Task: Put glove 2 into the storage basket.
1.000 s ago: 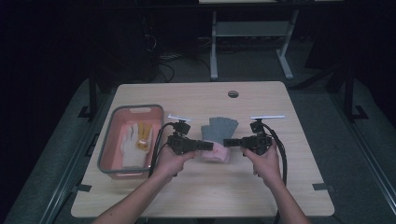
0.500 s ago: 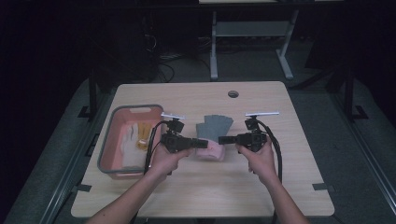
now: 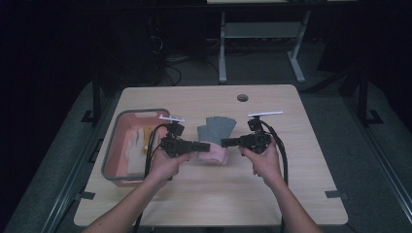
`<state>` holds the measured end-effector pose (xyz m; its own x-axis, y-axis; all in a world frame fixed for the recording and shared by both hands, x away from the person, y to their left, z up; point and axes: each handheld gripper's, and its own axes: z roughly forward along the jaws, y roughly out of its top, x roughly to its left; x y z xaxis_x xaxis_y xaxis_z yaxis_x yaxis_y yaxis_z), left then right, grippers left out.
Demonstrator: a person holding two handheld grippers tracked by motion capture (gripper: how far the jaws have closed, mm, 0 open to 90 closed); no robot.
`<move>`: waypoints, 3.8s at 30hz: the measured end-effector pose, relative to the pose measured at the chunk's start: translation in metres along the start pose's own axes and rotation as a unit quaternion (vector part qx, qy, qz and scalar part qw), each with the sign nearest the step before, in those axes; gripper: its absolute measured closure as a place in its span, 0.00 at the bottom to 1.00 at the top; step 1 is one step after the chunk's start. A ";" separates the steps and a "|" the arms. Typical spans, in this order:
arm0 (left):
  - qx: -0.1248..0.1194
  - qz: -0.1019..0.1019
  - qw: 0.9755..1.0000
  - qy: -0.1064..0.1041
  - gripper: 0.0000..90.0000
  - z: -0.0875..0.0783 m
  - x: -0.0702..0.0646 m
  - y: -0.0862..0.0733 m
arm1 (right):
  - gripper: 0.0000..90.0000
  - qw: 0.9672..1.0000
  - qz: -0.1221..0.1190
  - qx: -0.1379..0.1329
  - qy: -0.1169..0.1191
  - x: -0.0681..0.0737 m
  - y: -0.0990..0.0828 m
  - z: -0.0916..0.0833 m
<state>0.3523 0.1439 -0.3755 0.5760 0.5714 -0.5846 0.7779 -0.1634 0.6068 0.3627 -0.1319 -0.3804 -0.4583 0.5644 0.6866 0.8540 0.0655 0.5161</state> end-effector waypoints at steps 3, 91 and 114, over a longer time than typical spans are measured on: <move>0.000 -0.001 1.000 0.000 0.76 -0.003 0.001 0.000 | 0.86 1.000 -0.002 0.002 0.000 0.002 0.002 0.002; -0.044 -0.038 0.996 0.069 0.76 -0.143 0.063 -0.007 | 0.85 0.994 -0.051 0.054 0.079 0.083 0.062 0.130; -0.040 -0.057 0.992 0.103 0.76 -0.171 0.082 -0.020 | 0.85 0.991 -0.056 0.082 0.087 0.098 0.068 0.171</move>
<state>0.3412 0.3310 -0.3433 0.4155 0.7358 -0.5348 0.8082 -0.0287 0.5883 0.4181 0.0684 -0.3660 -0.5755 0.3957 0.7157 0.8176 0.2608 0.5133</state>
